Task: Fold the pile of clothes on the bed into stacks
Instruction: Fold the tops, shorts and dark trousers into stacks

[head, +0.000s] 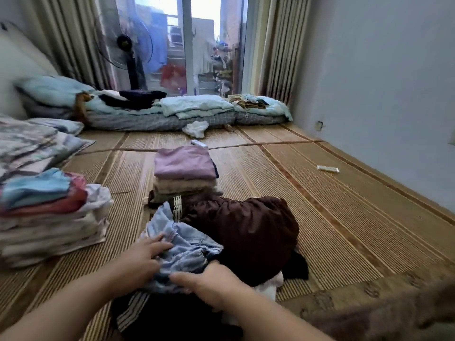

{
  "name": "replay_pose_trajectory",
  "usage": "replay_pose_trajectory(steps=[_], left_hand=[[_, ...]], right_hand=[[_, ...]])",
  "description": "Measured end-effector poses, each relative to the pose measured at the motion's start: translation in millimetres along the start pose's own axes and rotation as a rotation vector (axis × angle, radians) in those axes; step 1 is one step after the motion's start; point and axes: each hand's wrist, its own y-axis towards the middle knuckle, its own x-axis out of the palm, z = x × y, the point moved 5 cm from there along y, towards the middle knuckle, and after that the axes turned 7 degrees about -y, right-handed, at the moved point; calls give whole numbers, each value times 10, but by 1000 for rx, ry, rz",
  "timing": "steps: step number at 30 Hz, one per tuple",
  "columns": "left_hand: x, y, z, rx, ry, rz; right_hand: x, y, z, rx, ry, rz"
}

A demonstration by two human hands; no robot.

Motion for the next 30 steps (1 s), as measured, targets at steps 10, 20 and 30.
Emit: replay_pose_trajectory(steps=[10, 20, 30], left_hand=[[-338, -471, -419, -89, 164, 277], [-36, -174, 4, -13, 426, 225], [-336, 104, 219, -39, 75, 364]], right_hand=[[550, -43, -774, -374, -430, 131], [-492, 244, -436, -71, -760, 391], [-1556, -200, -1089, -423, -167, 754]])
